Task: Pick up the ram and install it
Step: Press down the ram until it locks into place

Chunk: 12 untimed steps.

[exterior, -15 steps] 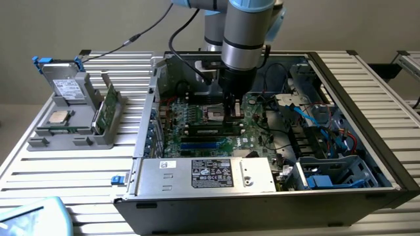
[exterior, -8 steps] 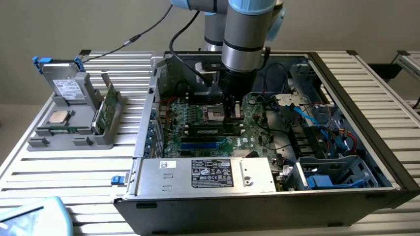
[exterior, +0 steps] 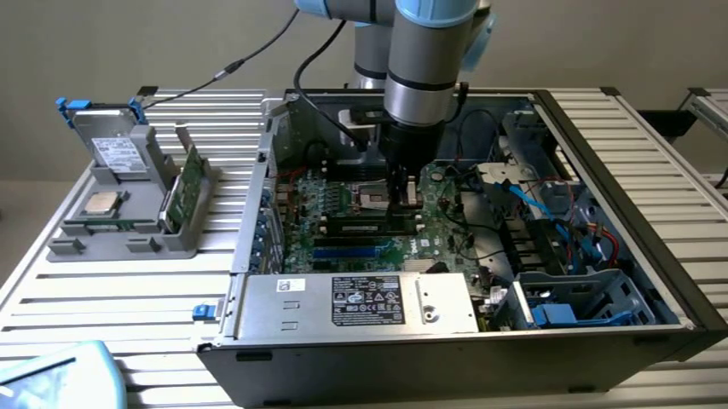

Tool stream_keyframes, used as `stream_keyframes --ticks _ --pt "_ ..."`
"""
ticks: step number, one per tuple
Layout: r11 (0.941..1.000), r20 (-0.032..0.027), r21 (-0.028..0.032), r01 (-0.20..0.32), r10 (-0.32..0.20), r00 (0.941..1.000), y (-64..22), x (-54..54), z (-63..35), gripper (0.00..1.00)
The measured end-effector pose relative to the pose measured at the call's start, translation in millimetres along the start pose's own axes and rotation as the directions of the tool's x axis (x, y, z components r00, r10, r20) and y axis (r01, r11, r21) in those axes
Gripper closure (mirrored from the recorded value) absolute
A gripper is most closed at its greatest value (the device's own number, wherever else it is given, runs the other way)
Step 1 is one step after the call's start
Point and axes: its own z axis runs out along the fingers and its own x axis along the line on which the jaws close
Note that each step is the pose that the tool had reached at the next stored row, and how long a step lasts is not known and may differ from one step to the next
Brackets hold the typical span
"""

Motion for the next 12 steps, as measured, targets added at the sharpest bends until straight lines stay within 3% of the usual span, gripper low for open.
stream_keyframes --ticks 7,12 --pt "1.0 0.0016 0.0012 0.0 0.0 1.0 0.5 -0.2 -0.4 0.89" --pt "1.0 0.0009 0.0035 0.0 0.0 1.0 9.6 -0.5 -2.0 0.89"
